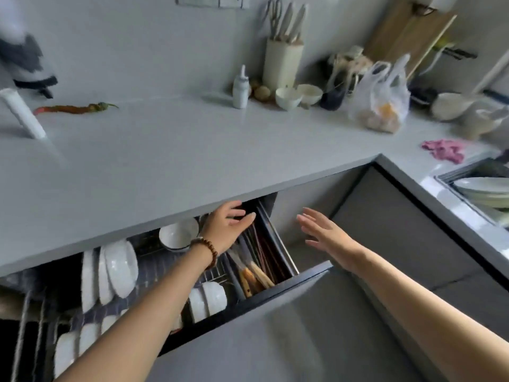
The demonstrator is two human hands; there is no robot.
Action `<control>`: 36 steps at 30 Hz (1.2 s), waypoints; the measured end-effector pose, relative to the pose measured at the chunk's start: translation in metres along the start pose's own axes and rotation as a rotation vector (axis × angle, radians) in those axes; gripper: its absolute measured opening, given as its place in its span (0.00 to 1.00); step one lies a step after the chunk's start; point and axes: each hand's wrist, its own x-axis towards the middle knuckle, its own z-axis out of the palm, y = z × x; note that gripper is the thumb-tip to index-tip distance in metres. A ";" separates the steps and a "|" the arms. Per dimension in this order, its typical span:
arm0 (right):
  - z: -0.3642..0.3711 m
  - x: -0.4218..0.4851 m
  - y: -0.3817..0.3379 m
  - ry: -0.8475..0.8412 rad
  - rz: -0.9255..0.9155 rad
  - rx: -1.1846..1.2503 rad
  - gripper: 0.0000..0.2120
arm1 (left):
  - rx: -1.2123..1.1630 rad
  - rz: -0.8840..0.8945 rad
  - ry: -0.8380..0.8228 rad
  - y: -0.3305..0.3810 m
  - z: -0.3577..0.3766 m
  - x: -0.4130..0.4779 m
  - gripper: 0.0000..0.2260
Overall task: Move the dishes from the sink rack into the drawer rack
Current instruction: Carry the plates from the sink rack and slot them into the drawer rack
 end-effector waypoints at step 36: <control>-0.783 0.121 0.147 0.769 0.323 -0.250 0.38 | 0.018 -0.464 -0.748 0.233 0.778 0.363 0.43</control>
